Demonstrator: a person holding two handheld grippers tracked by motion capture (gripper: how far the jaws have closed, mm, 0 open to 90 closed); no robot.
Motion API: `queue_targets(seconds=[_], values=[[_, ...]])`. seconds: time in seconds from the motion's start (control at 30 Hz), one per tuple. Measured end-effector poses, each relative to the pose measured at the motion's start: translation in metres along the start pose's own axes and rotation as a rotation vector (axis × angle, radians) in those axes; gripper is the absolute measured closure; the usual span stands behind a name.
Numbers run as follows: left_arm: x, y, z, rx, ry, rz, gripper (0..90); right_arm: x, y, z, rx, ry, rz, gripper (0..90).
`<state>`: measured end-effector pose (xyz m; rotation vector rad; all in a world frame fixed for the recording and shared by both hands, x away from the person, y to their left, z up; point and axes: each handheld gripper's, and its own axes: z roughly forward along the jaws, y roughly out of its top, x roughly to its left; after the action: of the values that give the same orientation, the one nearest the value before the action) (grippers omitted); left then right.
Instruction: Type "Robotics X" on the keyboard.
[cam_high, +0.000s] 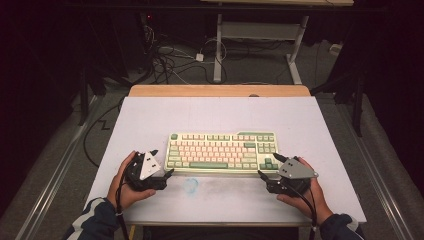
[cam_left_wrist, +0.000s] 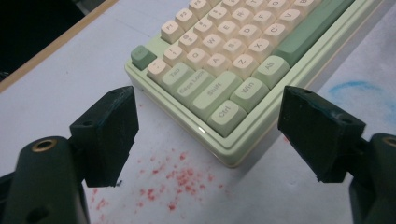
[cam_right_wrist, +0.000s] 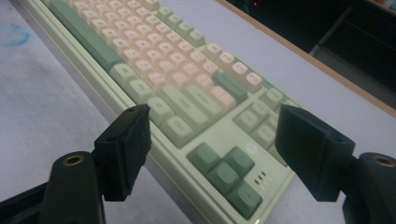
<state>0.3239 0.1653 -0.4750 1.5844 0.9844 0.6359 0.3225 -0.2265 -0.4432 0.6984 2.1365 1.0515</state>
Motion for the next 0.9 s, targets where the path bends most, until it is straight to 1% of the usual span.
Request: queue_targets(seconds=[0.03,0.07,0.1,0.13,0.17,0.2,0.23,0.27,0.3,0.37,0.4,0.47,0.5,0.53,0.57,0.67,0.77,0.83,0.9], values=[[0.001,-0.002,-0.001,0.01,0.005,0.0,19.2,0.0,0.002,0.002,0.003,0.005,0.002,30.3],[0.001,-0.004,-0.002,0.01,0.007,-0.019,19.2,-0.001,0.004,0.004,0.003,0.025,0.007,30.2],[0.001,-0.005,-0.004,0.021,0.012,-0.02,19.2,-0.002,0.006,0.006,0.003,0.046,0.008,30.1],[0.001,-0.006,-0.004,0.023,0.018,-0.02,19.2,-0.002,0.008,0.009,0.005,0.056,0.009,30.2],[0.0,-0.007,-0.006,0.024,0.018,-0.023,19.2,-0.003,0.01,0.012,0.0,0.085,0.012,31.0],[-0.001,-0.008,-0.007,0.021,0.015,-0.03,19.3,-0.004,0.012,0.015,0.008,0.1,0.022,33.3],[-0.001,-0.008,-0.008,0.022,0.012,-0.025,19.3,-0.005,0.015,0.019,0.021,0.098,0.024,35.3],[-0.001,-0.008,-0.009,0.019,0.014,-0.018,20.2,-0.006,0.018,0.023,0.022,0.106,0.026,38.4],[-0.002,-0.007,-0.009,0.015,0.014,-0.02,20.9,-0.007,0.02,0.026,0.021,0.116,0.032,43.7],[-0.001,-0.007,-0.009,0.015,0.011,-0.027,21.0,-0.008,0.027,0.034,0.022,0.124,0.037,50.0],[-0.001,-0.007,-0.008,0.018,0.015,-0.024,21.2,-0.008,0.03,0.038,0.024,0.13,0.042,55.0],[-0.001,-0.007,-0.008,0.018,0.017,-0.03,21.6,-0.006,0.037,0.048,0.05,0.126,0.029,59.8],[0.0,-0.007,-0.008,0.02,0.016,-0.031,21.6,-0.005,0.04,0.052,0.052,0.13,0.022,63.2],[0.0,-0.007,-0.008,0.023,0.018,-0.026,21.6,-0.003,0.043,0.057,0.058,0.132,0.011,67.8],[0.0,-0.008,-0.007,0.027,0.018,-0.02,21.6,-0.001,0.046,0.062,0.074,0.132,0.001,70.5],[-0.001,-0.008,-0.007,0.034,0.012,-0.024,21.6,0.003,0.054,0.075,0.089,0.154,-0.013,79.9],[-0.001,-0.009,-0.007,0.037,0.01,-0.025,21.6,0.008,0.062,0.084,0.093,0.171,-0.03,86.6],[-0.001,-0.009,-0.007,0.039,0.01,-0.028,21.6,0.011,0.068,0.09,0.094,0.181,-0.033,90.0],[-0.001,-0.008,-0.007,0.039,0.007,-0.031,21.6,0.013,0.072,0.096,0.102,0.187,-0.042,90.0]])
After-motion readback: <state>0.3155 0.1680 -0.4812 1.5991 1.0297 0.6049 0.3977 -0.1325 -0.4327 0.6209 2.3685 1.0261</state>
